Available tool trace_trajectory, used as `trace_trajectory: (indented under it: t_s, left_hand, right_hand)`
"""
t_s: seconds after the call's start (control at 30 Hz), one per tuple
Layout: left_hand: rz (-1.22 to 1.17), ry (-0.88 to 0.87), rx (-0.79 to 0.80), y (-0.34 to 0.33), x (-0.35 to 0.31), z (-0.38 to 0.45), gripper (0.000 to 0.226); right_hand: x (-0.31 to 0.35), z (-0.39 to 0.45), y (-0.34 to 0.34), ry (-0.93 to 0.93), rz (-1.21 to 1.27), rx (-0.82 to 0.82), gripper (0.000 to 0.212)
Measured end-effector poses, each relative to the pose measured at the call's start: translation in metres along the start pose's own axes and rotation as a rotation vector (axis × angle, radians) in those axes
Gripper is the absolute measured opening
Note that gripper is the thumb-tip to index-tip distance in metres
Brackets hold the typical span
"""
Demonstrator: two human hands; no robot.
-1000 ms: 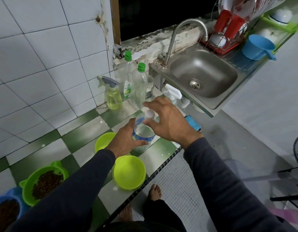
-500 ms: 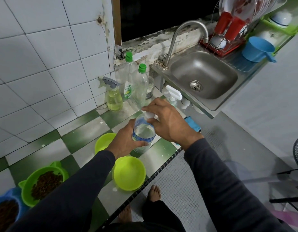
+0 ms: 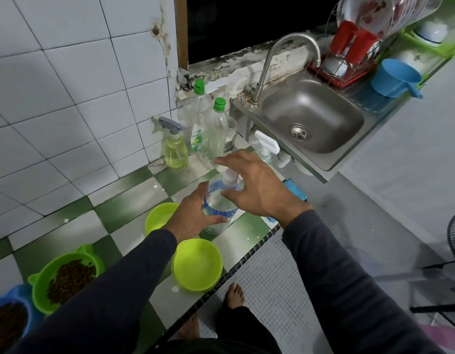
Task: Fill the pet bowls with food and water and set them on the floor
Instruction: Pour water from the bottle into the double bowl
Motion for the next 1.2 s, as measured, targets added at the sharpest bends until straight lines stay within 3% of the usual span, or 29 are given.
trace_trajectory:
  t_s: [0.1, 0.2, 0.33, 0.47, 0.57, 0.7, 0.83, 0.97, 1.1, 1.2]
  left_hand:
    - [0.012, 0.011, -0.003, 0.001, -0.002, -0.002, 0.092]
    - [0.002, 0.010, -0.003, 0.001, -0.002, -0.003, 0.097]
    - [0.014, 0.000, -0.007, 0.000, -0.004, -0.002, 0.099]
    - [0.009, 0.010, 0.001, 0.000, -0.005, -0.002, 0.098]
    - [-0.001, 0.009, -0.002, -0.002, -0.005, -0.003, 0.101]
    - [-0.012, 0.003, -0.010, -0.002, -0.004, -0.003, 0.099]
    - [-0.005, 0.018, -0.004, -0.001, -0.003, -0.002, 0.094]
    - [0.012, 0.019, -0.001, -0.002, -0.003, -0.001, 0.094]
    - [0.002, 0.012, -0.015, -0.002, -0.001, 0.002, 0.091]
    - [0.006, 0.005, -0.018, -0.002, 0.001, 0.003, 0.088]
  right_hand:
    - [-0.005, 0.001, 0.001, -0.106, -0.019, -0.065, 0.046]
    - [0.002, 0.002, 0.002, -0.011, -0.012, -0.028, 0.034]
    - [0.005, -0.002, -0.002, 0.012, 0.020, 0.041, 0.068]
    - [-0.003, 0.000, -0.001, -0.131, -0.052, -0.092, 0.048]
    - [0.001, 0.002, -0.001, -0.052, -0.055, -0.074, 0.035]
    - [0.007, 0.001, -0.006, 0.015, -0.028, -0.003, 0.062]
    - [-0.005, 0.001, -0.003, -0.154, -0.056, -0.111, 0.050]
    - [-0.003, 0.002, -0.003, -0.121, -0.094, -0.082, 0.033]
    - [-0.003, -0.004, 0.000, -0.036, 0.014, -0.192, 0.035]
    - [-0.012, -0.017, -0.002, -0.032, 0.229, -0.408, 0.034]
Point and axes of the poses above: each hand's wrist, its own z-axis towards the middle knuckle, its own y-axis out of the back of the hand, x = y × z, the point moved 5 cm from there along z, towards the middle knuckle, and after that the axes turned 15 degrees about x, right-handed, at the moved point
